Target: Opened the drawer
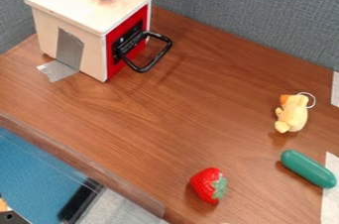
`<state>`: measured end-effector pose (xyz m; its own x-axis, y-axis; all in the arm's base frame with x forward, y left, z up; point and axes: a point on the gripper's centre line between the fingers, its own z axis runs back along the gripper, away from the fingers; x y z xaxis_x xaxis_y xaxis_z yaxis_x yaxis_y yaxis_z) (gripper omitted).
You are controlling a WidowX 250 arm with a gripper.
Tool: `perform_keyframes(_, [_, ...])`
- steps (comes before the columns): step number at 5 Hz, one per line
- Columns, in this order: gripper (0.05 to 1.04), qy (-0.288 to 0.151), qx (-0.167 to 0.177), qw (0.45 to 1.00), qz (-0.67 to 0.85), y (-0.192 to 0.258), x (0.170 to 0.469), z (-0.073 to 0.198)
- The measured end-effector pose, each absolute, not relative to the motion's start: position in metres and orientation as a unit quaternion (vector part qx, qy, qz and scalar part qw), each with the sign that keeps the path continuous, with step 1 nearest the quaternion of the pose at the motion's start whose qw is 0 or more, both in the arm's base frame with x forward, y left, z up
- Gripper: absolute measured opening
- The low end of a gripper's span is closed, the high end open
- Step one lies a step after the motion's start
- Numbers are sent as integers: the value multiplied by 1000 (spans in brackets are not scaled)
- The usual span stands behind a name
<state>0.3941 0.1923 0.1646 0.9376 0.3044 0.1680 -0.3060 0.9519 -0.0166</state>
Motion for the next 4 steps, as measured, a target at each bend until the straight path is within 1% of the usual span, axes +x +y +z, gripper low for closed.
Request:
perform_keyframes(1, [1001,-64,-4,985,160,191,393,147])
perform_keyframes(2, [1001,-55,1,990,132,156,385,139])
perform_keyframes(3, [1001,-85,22,992,85,114,382,173])
perform_keyframes(4, [1001,-86,31,995,49,89,374,170])
